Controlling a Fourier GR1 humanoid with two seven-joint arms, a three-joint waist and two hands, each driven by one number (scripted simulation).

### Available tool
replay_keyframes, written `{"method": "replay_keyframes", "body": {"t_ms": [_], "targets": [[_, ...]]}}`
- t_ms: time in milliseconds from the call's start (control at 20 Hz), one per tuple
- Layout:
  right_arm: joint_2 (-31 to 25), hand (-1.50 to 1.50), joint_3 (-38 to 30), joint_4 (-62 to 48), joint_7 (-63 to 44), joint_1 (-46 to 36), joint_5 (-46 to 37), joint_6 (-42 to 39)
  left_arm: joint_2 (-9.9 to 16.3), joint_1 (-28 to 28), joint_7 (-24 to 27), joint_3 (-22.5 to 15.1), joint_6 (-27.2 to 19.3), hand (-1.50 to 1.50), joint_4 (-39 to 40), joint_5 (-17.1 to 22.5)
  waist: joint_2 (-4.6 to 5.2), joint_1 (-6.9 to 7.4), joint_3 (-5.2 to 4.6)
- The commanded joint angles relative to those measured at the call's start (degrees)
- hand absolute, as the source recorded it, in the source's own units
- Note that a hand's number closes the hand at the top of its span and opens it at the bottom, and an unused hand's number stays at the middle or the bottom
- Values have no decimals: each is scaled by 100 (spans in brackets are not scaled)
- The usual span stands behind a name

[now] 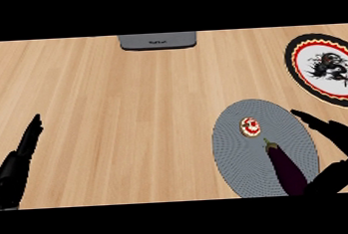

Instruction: Pick the eggplant from the placemat and place it in the plate

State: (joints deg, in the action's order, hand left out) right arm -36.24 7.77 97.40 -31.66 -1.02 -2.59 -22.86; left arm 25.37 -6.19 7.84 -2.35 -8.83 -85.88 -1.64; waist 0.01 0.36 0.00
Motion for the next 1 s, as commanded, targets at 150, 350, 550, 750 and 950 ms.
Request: {"method": "replay_keyframes", "body": {"t_ms": [150, 350, 550, 750, 950], "targets": [[570, -150, 125, -249, 121, 1, -444, -397, -173, 299, -82, 277, 331, 0, 317, -125, -3, -38, 0], [796, -150, 242, -909, 772, 127, -1017, -349, -443, 81, -121, 134, 48, 0, -85, -513, -3, -20, 2], [970, -150, -28, -835, 220, -291, -854, -719, -137, -160, 257, 670, 714, 0, 95, -154, -4, -7, 0], [997, -150, -216, -1269, 1069, -15, -1383, -798, -639, 138, 36, 513, 398, 0, 67, -656, -4, -28, 1], [1316, -150, -80, -1796, 1197, -328, -1722, -614, -698, 193, -602, 492, 472, 0, -419, -683, -1, -17, 2]]}}
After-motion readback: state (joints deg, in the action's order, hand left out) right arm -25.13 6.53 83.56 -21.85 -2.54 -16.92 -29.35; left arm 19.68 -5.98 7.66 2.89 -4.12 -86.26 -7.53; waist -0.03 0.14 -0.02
